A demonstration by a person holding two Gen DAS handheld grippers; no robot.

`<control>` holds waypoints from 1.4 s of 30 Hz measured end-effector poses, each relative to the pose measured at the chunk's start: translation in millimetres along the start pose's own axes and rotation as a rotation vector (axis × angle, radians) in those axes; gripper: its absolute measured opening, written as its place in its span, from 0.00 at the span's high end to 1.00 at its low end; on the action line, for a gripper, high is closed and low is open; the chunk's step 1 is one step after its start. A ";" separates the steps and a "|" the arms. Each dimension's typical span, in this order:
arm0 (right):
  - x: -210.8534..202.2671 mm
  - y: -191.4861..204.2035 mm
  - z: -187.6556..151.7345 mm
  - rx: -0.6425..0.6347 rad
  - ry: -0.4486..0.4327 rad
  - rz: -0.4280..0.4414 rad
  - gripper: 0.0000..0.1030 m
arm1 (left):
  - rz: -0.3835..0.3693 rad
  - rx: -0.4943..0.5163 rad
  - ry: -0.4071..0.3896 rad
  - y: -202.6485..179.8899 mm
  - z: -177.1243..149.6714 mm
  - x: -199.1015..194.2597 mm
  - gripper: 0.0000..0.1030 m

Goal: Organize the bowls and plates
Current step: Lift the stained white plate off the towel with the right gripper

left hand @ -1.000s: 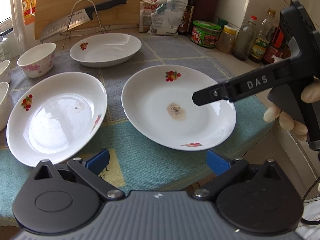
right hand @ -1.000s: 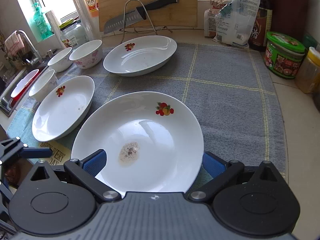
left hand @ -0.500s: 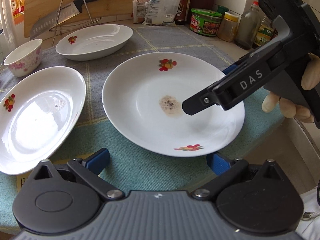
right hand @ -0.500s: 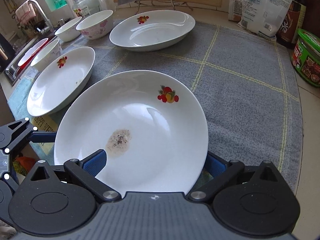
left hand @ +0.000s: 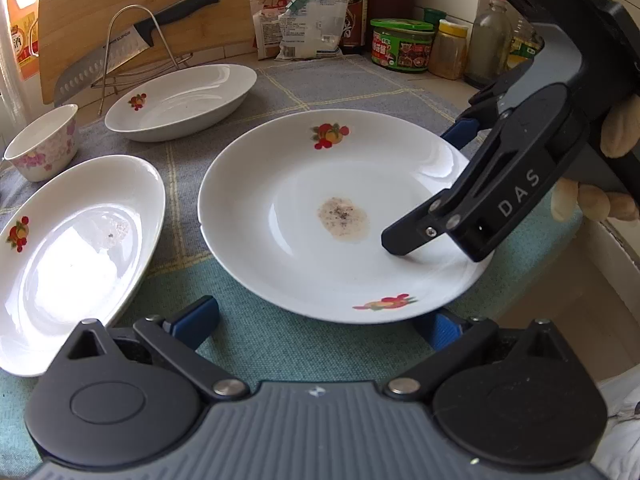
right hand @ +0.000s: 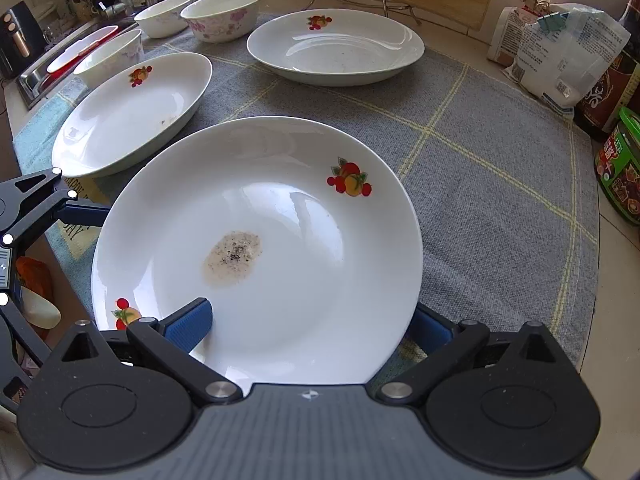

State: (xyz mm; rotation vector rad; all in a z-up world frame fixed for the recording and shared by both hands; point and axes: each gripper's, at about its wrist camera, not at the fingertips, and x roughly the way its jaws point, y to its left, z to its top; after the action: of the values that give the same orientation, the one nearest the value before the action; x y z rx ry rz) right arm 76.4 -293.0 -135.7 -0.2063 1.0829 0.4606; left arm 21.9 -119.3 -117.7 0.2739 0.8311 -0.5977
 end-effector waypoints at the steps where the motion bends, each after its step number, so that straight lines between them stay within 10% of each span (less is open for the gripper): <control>1: -0.5 -0.6 -0.6 -0.002 -0.005 0.004 0.00 | 0.001 0.001 -0.003 -0.2 -0.3 0.0 0.00; 21: 6.4 -40.2 29.1 0.007 -0.013 0.302 0.00 | -0.036 0.086 -0.100 -0.7 -8.3 -3.5 0.00; 42: 12.7 -54.1 42.8 0.046 0.019 0.393 0.00 | -0.084 0.171 -0.122 0.9 -2.3 -1.7 0.00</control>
State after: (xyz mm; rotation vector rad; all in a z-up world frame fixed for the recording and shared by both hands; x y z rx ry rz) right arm 140.3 -321.4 -130.4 0.0459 1.1551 0.7854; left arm 20.2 -116.8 -118.0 0.3558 0.6771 -0.7586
